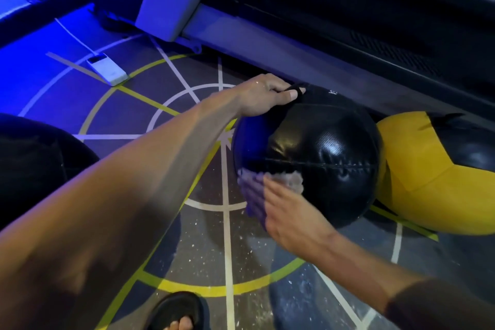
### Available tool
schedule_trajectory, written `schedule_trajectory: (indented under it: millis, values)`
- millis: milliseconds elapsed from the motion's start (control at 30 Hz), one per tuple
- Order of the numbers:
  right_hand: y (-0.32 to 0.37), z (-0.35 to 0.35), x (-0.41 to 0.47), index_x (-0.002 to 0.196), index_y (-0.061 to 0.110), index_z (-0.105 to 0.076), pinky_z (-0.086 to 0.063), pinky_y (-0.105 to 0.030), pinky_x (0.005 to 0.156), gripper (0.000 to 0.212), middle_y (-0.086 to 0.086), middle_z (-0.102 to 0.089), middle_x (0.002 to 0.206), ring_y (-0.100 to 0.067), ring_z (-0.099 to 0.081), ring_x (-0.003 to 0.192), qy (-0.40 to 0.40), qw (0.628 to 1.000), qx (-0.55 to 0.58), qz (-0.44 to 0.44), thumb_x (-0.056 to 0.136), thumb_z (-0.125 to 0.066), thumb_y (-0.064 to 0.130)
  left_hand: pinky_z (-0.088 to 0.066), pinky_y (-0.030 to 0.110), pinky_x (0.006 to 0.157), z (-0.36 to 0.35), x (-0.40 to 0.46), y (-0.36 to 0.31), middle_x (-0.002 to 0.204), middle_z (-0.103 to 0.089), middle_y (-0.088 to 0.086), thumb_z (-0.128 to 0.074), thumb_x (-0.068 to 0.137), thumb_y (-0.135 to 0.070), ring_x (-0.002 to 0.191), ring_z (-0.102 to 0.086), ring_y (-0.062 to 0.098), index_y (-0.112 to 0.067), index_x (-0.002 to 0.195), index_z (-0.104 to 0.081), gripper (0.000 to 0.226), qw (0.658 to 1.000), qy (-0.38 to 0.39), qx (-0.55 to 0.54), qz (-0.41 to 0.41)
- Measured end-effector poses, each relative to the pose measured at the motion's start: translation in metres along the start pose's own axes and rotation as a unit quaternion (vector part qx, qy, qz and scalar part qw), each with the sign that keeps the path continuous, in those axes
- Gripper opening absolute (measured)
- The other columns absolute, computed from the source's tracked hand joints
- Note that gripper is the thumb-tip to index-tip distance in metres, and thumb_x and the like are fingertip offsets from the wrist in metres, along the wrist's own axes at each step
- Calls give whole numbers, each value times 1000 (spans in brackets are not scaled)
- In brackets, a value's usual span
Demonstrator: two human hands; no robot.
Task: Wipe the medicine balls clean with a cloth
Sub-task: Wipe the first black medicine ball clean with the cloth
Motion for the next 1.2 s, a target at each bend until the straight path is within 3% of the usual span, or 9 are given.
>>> schedule_trajectory:
  millis: [100, 267, 367, 467, 700, 867, 967, 1067, 1200]
  values:
    - [-15, -6, 9, 157, -4, -25, -8, -49, 127, 61, -28, -16, 165, -41, -12, 155, 68, 995, 66, -4, 103, -13, 25, -40, 19, 96, 2, 0, 6, 115, -59, -3, -53, 108, -27, 107, -52, 3, 6, 108, -70, 37, 1000, -19, 1, -9]
    - [-56, 14, 48, 157, -1, -20, 4, -53, 125, 75, -25, -12, 166, -40, -6, 156, 18, 992, 68, -106, 103, -41, 47, -38, 3, 83, 4, -2, -2, 118, -62, 2, -51, 108, -25, 109, -52, 7, 4, 117, -71, 37, 1000, -12, 11, -4]
    - [-8, 14, 32, 156, -3, -5, 5, -54, 123, 63, -28, 6, 162, -44, 4, 155, 84, 995, 42, -33, 106, -25, 30, -36, 13, 71, 5, -8, 4, 106, -48, 4, -49, 109, -30, 99, -44, 12, -5, 99, -65, 31, 1000, -8, 12, 19]
    - [22, 5, 8, 157, -4, -22, -27, -50, 119, 61, -30, -12, 164, -45, -20, 152, 112, 991, -12, 77, 99, -7, 4, -35, -2, 80, 2, -16, 5, 105, -56, -20, -47, 110, -28, 92, -52, -17, -14, 127, -69, 31, 999, -13, -7, 33]
    - [-77, 44, 68, 154, -1, -34, -2, -50, 126, 58, -26, -32, 161, -38, -25, 153, 34, 986, 72, -147, 104, -33, 28, -39, 7, 87, 3, -20, -3, 99, -59, -17, -52, 108, -28, 91, -52, -9, -21, 124, -69, 24, 999, -29, 3, 32]
    - [0, 5, 33, 151, 1, -43, -13, -46, 125, 49, -20, -30, 164, -38, -20, 153, 134, 979, 153, -1, 109, -31, 23, -35, -4, 88, 8, -26, 6, 114, -58, -25, -51, 108, -25, 110, -55, -10, -16, 135, -67, 33, 997, -48, -41, 33]
    - [-9, 3, -3, 144, 5, -55, -32, -44, 122, 53, -17, -47, 155, -33, -39, 147, 47, 981, 186, 11, 101, -28, 19, -38, 17, 111, 7, -32, 9, 126, -61, -18, -51, 108, -26, 121, -55, -1, -19, 136, -66, 32, 996, -54, -68, 32]
    - [-51, 4, -38, 159, 10, -31, -13, -43, 125, 68, -12, -20, 168, -26, -16, 156, -35, 986, 162, 15, 92, -44, 16, -38, 36, 119, 6, -35, 16, 134, -65, -9, -54, 107, -33, 128, -57, 7, -37, 127, -69, 26, 993, -82, -84, 27]
    - [-104, -4, -75, 160, 14, -23, -18, -44, 126, 76, -7, -22, 168, -21, -16, 157, -142, 942, 234, -195, 89, -50, 10, -40, 40, 117, 6, -38, 22, 136, -63, -6, -55, 104, -42, 127, -58, 11, -46, 119, -72, 23, 989, -109, -92, 44]
Point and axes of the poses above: each hand's wrist, its own x-axis towards the middle knuckle, its own z-axis out of the back of the hand, y = z × x, the point moved 6 cm from there along x, towards the middle knuckle
